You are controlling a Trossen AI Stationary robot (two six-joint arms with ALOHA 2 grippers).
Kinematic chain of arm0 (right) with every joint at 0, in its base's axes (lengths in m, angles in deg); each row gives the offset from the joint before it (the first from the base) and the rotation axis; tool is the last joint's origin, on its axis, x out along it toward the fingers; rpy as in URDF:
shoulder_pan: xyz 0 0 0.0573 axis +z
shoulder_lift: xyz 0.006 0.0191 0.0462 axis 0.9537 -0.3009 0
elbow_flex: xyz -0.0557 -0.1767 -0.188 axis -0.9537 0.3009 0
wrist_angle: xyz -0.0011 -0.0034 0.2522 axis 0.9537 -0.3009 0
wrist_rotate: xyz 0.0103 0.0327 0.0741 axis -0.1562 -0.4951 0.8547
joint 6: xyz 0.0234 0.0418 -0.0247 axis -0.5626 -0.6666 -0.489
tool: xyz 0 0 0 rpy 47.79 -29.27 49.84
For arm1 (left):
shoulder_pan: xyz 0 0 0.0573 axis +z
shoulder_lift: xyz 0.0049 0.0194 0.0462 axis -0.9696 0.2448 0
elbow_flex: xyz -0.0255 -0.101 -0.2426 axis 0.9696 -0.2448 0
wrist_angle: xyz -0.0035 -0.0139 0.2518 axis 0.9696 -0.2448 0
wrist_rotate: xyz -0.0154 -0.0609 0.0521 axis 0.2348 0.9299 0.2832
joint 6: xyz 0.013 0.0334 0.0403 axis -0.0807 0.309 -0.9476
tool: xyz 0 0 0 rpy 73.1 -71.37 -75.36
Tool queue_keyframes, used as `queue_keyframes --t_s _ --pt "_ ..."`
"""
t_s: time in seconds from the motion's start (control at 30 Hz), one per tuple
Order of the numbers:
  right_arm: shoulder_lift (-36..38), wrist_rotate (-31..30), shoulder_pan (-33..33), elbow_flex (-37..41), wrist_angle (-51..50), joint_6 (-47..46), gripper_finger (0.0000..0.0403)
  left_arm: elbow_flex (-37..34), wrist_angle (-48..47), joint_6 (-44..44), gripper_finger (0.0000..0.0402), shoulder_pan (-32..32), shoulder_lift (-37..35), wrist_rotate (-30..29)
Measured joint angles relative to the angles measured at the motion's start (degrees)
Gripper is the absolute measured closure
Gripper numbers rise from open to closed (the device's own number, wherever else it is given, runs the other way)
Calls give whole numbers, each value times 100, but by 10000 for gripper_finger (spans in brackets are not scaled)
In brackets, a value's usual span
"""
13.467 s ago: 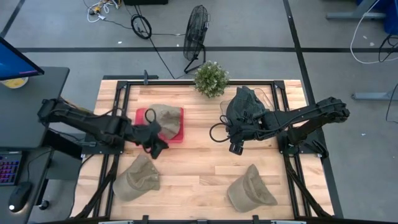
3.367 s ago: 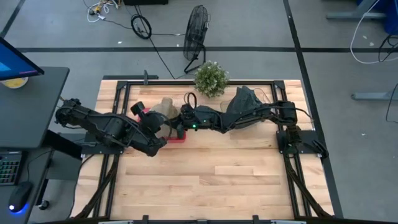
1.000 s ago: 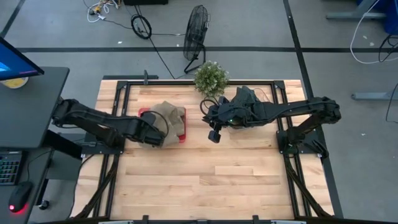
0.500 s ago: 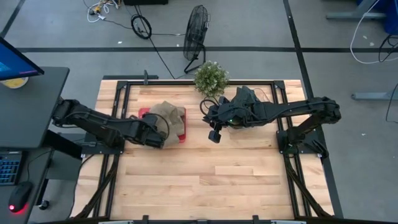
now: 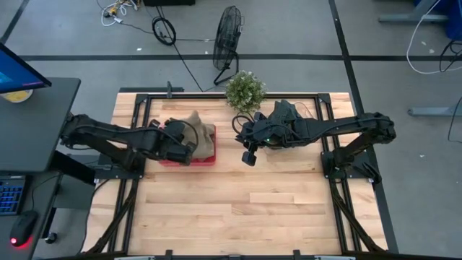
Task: Pick & Place hat
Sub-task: Put the brown cap into the red bin
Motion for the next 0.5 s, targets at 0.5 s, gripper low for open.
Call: queue_keyframes --t_s 0.5 --pt "-2 0 0 0 -35 -57 360 -2529 2951 -279 386 499 2 517"
